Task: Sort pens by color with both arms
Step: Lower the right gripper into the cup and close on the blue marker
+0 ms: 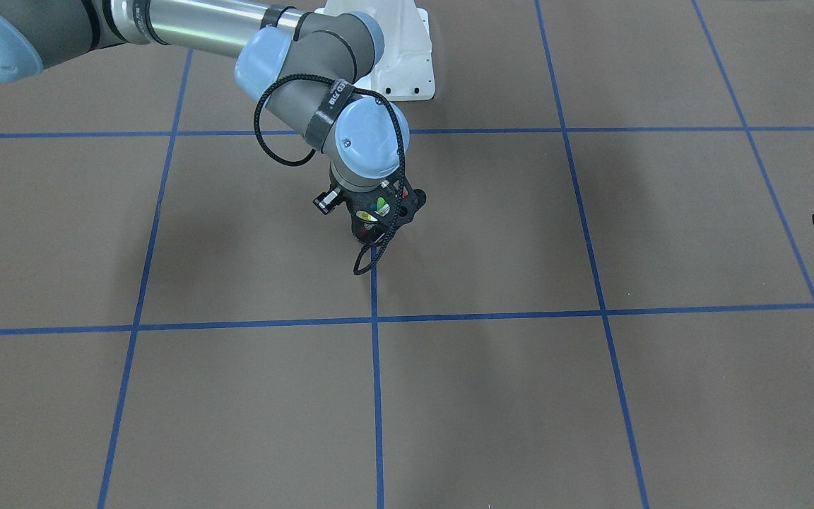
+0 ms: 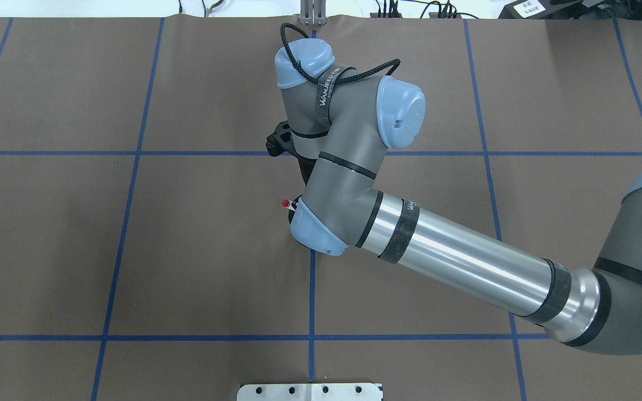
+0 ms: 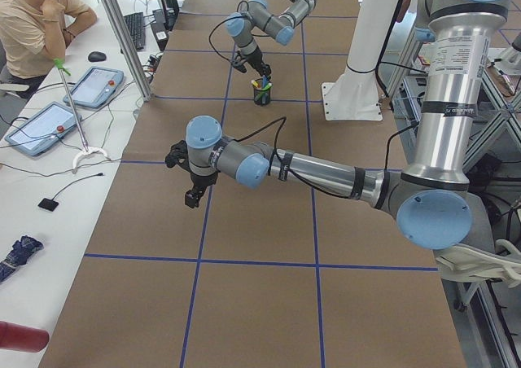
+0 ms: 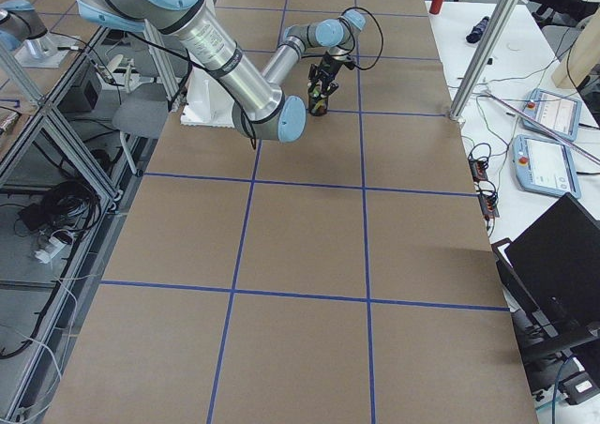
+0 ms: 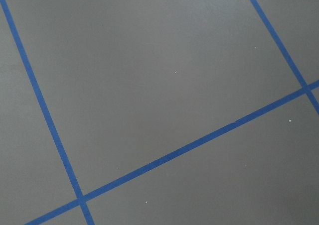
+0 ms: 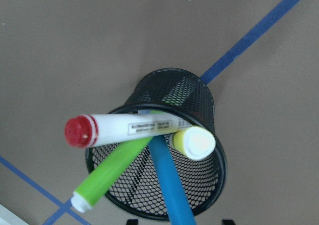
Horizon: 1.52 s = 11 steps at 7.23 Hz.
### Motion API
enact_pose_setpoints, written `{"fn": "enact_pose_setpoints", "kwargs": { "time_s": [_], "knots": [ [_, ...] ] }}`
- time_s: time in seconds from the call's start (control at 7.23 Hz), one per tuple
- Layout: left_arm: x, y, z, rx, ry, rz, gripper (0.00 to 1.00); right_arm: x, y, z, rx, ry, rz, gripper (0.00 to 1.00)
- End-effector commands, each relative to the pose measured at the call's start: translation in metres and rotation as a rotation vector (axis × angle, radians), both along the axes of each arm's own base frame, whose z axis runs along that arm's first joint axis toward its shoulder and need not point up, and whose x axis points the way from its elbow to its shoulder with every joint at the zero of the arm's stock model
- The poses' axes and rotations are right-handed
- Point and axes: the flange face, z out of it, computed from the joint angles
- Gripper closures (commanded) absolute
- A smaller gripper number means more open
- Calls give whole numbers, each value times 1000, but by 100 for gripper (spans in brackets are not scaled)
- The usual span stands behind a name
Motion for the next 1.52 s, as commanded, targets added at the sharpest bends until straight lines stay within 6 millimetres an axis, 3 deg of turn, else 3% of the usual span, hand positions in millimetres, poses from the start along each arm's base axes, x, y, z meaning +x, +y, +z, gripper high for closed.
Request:
{"fn": "enact_pose_setpoints", "kwargs": {
  "time_s": [0.0, 0.55, 0.97, 1.38],
  "knots": [
    [1, 0, 0, -1, 0, 1, 0, 0, 1, -3, 4, -3, -1, 62],
    [0, 0, 0, -1, 0, 0, 0, 4, 3, -10, 19, -14, 1, 89],
    [1, 0, 0, -1, 0, 1, 0, 10, 7, -21, 32, -33, 0, 93],
    [0, 0, 0, -1, 0, 0, 0, 43, 28, -58, 42, -51, 1, 92]
  ]
}}
